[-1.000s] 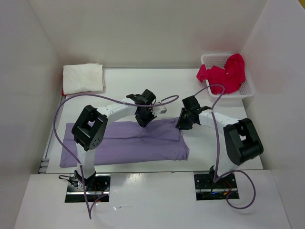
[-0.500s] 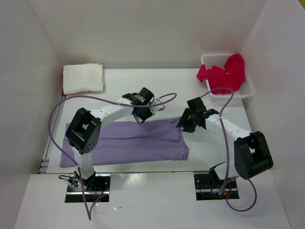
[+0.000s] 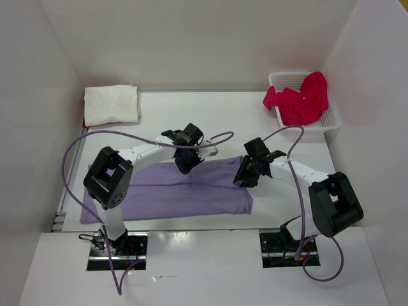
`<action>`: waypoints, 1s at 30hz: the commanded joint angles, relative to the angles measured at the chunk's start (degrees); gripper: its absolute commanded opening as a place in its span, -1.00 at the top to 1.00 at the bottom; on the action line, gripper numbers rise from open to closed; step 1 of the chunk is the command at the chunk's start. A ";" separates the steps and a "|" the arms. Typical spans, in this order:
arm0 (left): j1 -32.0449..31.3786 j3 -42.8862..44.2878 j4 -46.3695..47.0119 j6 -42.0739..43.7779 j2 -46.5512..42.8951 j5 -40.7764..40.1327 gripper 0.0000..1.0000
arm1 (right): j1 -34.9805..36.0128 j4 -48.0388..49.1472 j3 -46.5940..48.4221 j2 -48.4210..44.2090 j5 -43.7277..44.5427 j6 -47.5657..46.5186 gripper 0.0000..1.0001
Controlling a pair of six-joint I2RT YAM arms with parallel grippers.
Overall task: Fold and stack the t-shirts
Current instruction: Fold the other side of the tshirt into a rectangle
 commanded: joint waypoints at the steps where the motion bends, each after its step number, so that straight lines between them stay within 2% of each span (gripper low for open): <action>1: -0.52 -1.54 -1.44 -0.31 -1.70 4.05 0.59 | 1.35 1.31 0.87 1.45 -0.51 0.76 0.15; 5: -0.52 -1.55 -1.44 -0.31 -1.70 4.75 0.59 | 1.87 1.31 0.35 2.68 -0.51 0.76 0.18; 7: -0.52 -1.55 -1.44 -0.31 -1.17 5.37 0.59 | 1.88 1.31 0.35 2.68 -0.51 1.29 0.32; 8: -0.52 -1.55 -1.44 -0.31 -1.17 5.37 0.59 | 1.88 0.62 0.35 2.07 -0.51 1.29 0.42; 9: -0.52 -1.55 -1.44 -0.31 -0.65 5.37 0.59 | 1.88 0.09 0.35 1.54 0.10 1.81 0.66; 12: -0.52 -2.86 -1.44 0.22 -0.64 5.37 0.59 | 1.88 -2.89 0.87 -1.00 1.42 1.82 1.00; 20: -0.52 -5.24 0.14 0.22 -0.11 1.77 0.61 | 1.88 -9.23 -0.88 -7.51 0.73 3.49 1.00; 25: -0.52 -5.24 0.14 0.22 -0.11 2.30 0.61 | 1.88 -8.71 -2.90 -3.14 -0.68 3.49 0.97; 29: -0.52 -3.22 -1.35 0.74 -1.43 2.30 0.61 | 1.88 -8.71 -2.90 -1.10 0.46 3.49 0.32; 30: 0.01 -2.35 -2.05 0.74 -1.96 1.77 0.59 | 1.88 -8.71 -2.90 -1.62 1.07 3.49 0.31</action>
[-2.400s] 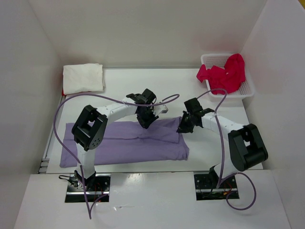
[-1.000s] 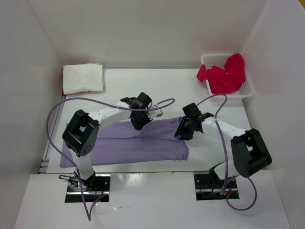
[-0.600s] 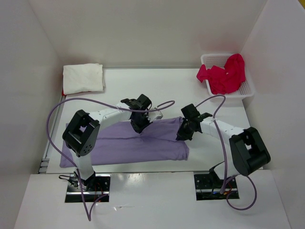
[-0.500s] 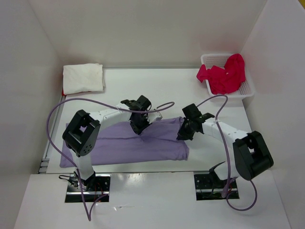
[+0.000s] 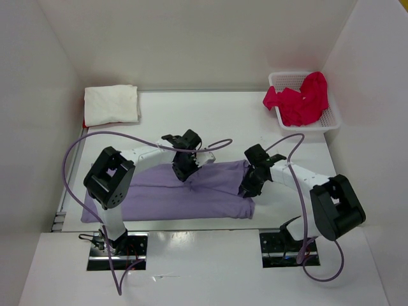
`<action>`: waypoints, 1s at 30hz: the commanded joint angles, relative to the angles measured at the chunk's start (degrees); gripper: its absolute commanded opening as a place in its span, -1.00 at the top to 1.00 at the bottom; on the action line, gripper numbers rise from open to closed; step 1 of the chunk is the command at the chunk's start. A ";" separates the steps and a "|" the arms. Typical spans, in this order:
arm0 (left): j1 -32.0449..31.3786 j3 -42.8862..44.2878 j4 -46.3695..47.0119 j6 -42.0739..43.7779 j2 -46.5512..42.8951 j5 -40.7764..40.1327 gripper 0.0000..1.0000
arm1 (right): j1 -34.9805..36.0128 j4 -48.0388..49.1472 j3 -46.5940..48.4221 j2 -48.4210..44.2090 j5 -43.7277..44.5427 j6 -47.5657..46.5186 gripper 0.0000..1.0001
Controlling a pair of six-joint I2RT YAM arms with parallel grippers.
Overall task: Fold and stack the t-shirts
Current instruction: Fold the other side of the tshirt into a rectangle
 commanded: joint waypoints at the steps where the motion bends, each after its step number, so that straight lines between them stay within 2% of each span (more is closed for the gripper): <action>1: 0.30 4.74 -1.46 0.66 -2.59 -0.31 0.55 | 0.52 -2.43 -0.24 -1.82 1.23 0.88 0.31; 3: 0.30 6.85 -1.46 1.26 -3.83 -0.31 0.47 | 0.52 -3.13 -0.24 -3.75 2.36 1.50 0.31; 7: 0.30 9.94 0.11 2.50 -4.71 6.09 0.33 | 1.05 -5.60 1.17 -7.80 3.51 3.34 0.37; 12: -0.23 11.17 2.05 1.89 0.82 7.87 0.28 | 1.66 -6.83 2.49 -11.32 4.30 4.49 0.43; 15: -0.23 11.17 2.05 1.89 2.94 8.39 0.28 | 1.66 -6.83 2.49 -11.32 4.30 4.49 0.43; 22: -0.23 11.17 4.86 0.83 6.27 7.87 0.09 | 2.19 -6.83 1.96 -11.85 3.78 4.49 0.43; 30: 0.38 12.31 5.39 0.83 9.26 12.17 0.03 | 2.19 -5.78 1.43 -11.85 3.25 4.49 0.43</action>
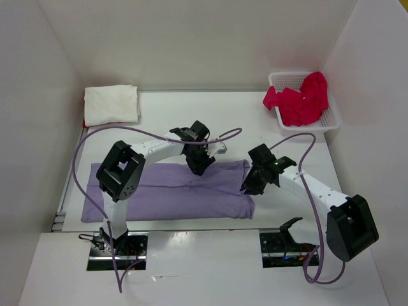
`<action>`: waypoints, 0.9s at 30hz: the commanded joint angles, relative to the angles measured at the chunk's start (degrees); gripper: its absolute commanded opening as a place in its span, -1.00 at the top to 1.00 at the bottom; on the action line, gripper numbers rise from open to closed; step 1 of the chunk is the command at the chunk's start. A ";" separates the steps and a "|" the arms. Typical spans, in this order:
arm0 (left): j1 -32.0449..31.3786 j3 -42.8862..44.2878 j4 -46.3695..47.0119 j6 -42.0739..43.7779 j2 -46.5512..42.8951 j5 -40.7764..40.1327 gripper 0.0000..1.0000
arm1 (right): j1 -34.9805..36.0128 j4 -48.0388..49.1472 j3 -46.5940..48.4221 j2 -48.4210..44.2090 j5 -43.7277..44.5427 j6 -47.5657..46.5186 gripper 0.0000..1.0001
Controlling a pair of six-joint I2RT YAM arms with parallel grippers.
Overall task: Fold and stack the t-shirts
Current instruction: Fold the other side of the tshirt into a rectangle
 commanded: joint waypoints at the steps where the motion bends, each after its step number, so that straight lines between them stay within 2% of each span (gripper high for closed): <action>1: 0.38 1.74 1.31 -0.48 1.77 4.02 0.03 | 0.60 -0.42 0.91 -1.42 0.28 0.62 0.43; 5: 0.91 2.26 1.31 -0.48 2.30 4.02 0.03 | 0.60 -0.42 0.38 -1.42 0.28 0.62 0.43; 8: 0.91 2.88 0.78 -0.48 2.82 4.02 0.19 | 0.60 0.10 0.38 -0.90 -0.25 0.62 0.43; 9: 0.91 2.88 0.78 -0.48 2.83 4.02 0.37 | 0.60 0.11 0.38 -0.90 -0.25 0.62 0.43; 13: 0.91 2.88 0.78 -1.00 2.83 4.02 0.74 | 0.60 0.11 0.38 -0.90 -0.25 0.62 0.43; 14: 0.91 2.88 0.78 -1.01 2.83 4.02 0.91 | 1.12 0.11 0.38 -0.38 -0.25 0.10 0.43; 16: 0.91 3.40 0.78 -1.01 1.69 3.41 1.00 | 1.12 0.72 -0.14 0.15 -0.25 0.09 0.43; 24: 1.44 3.41 0.25 -1.54 -0.51 -1.60 0.99 | 2.18 2.48 -1.29 4.28 -0.25 0.09 0.43; 25: 1.44 2.71 0.25 -1.54 -0.51 -2.39 0.94 | 2.18 2.48 -1.29 4.29 -0.25 0.09 0.43; 26: 1.44 2.70 0.25 -1.54 0.01 -2.39 0.67 | 2.18 2.48 -1.29 4.29 -0.25 0.09 0.43; 27: 1.44 2.70 0.25 -1.54 0.01 -2.39 0.51 | 2.18 2.48 -1.29 4.29 -0.25 0.09 0.43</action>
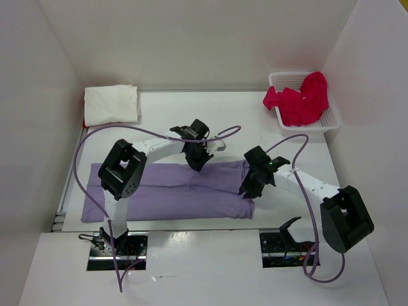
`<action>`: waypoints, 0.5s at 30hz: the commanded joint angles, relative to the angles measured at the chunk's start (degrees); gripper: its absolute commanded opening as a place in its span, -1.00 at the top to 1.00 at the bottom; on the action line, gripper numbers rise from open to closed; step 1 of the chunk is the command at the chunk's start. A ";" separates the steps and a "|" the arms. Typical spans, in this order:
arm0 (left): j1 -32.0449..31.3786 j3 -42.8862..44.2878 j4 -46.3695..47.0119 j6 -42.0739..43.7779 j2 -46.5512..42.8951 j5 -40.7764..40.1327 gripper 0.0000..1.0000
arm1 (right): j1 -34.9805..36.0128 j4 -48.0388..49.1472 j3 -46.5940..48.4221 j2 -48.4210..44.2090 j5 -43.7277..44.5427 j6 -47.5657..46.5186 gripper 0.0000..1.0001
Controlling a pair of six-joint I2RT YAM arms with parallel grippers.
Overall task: Fold and stack the t-shirts
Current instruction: Fold the other side of the tshirt into a rectangle
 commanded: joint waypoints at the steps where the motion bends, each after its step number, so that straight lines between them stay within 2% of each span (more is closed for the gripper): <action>1: 0.32 1.17 -1.19 -1.03 -1.13 -1.10 0.43 | 0.67 0.84 -0.42 0.18 0.25 0.01 0.37; 2: 0.32 0.65 -1.20 -1.03 -1.12 -0.58 0.26 | 0.67 0.05 0.19 -0.52 1.03 0.79 0.27; 3: 0.32 0.65 -1.20 -1.03 -1.12 -0.58 0.21 | 1.19 -1.00 0.20 -1.13 2.61 1.32 0.10; 4: 0.32 0.65 -1.20 -1.03 -1.12 -1.45 0.18 | 1.72 -4.06 0.81 -2.88 3.93 3.59 -0.26; 5: 0.32 0.65 -1.20 -1.03 -1.12 -2.24 0.14 | 2.25 -5.83 1.34 -3.94 5.33 5.00 -0.53; 7: 0.85 0.65 -1.72 -1.03 -2.26 -4.44 -0.01 | 4.27 -9.34 1.34 -6.49 8.68 9.83 -0.64; 8: 0.85 0.65 -1.72 -1.03 -3.48 -5.14 -0.06 | 5.06 -13.10 1.34 -9.55 9.65 11.85 -0.92; 10: 3.03 1.17 -3.04 -1.03 -6.55 -6.72 -0.21 | 7.86 -16.20 1.34 -12.90 10.97 17.29 -1.00; 12: 4.88 1.70 -3.56 -1.03 -9.37 -8.04 -0.29 | 9.28 -16.74 0.12 -17.04 9.75 20.73 -1.00; 15: 10.85 0.66 -4.10 -0.51 -15.43 -11.29 -0.36 | 9.28 -16.74 -2.96 -19.15 7.46 24.78 -1.00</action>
